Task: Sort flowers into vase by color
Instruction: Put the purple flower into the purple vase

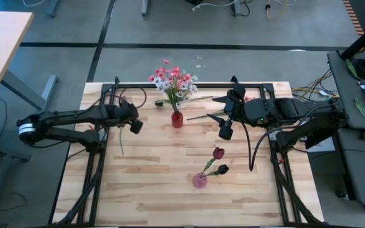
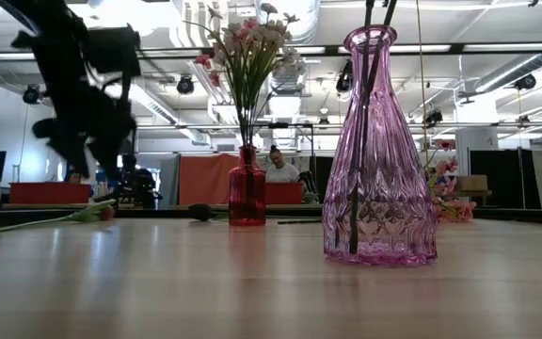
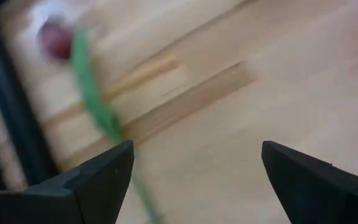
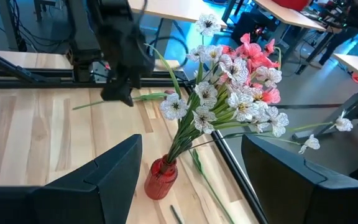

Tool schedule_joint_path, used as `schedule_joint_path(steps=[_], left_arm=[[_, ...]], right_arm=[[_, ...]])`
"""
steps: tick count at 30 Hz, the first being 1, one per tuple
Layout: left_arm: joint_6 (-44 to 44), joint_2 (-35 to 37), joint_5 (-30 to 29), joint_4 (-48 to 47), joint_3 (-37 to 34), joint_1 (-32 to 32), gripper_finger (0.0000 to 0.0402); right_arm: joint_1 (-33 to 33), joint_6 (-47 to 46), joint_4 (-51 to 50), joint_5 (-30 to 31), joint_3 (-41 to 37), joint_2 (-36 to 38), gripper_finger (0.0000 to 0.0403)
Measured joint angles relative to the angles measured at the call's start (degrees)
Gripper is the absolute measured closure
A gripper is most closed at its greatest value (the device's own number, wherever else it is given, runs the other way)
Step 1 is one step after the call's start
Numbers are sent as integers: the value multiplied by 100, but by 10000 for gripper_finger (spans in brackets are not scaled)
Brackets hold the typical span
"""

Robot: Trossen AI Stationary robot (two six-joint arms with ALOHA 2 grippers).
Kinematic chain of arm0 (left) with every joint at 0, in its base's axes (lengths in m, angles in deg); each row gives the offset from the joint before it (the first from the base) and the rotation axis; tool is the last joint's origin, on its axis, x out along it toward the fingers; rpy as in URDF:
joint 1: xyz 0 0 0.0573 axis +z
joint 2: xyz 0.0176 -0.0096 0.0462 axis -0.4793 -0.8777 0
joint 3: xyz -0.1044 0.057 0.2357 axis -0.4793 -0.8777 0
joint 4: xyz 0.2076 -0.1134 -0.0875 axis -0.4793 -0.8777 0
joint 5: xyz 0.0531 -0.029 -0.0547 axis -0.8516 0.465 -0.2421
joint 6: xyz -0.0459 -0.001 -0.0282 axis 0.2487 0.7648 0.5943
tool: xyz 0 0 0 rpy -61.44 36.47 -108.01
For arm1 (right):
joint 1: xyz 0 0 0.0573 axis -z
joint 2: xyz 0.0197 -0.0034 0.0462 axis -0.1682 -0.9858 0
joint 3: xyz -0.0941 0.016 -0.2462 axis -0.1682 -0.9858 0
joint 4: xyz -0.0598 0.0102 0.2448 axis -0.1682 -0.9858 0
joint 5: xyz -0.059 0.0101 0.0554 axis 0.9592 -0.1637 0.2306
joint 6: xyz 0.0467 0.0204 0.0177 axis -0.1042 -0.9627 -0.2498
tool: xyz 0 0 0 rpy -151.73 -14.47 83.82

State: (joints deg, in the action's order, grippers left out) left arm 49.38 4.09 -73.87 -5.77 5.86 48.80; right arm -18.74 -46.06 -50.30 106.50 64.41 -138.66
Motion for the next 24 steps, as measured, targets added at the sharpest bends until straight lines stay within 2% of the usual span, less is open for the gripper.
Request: schedule_joint_path(steps=[7,15,19,24], left_arm=[[292,-841,-869,330,-256,677,97],[-34,-2026,-894,1077,-336,1456,146],[-8,-2490,-912,1117,-257,1528,199],[42,-2612,-835,1171,-213,1508,302]], right_arm=[[0,-55,-1,-31,0,0,135],[-4,-112,2,-33,-120,0,135],[-4,-134,-5,-33,-221,2,135],[-4,-140,-12,-36,-245,0,135]])
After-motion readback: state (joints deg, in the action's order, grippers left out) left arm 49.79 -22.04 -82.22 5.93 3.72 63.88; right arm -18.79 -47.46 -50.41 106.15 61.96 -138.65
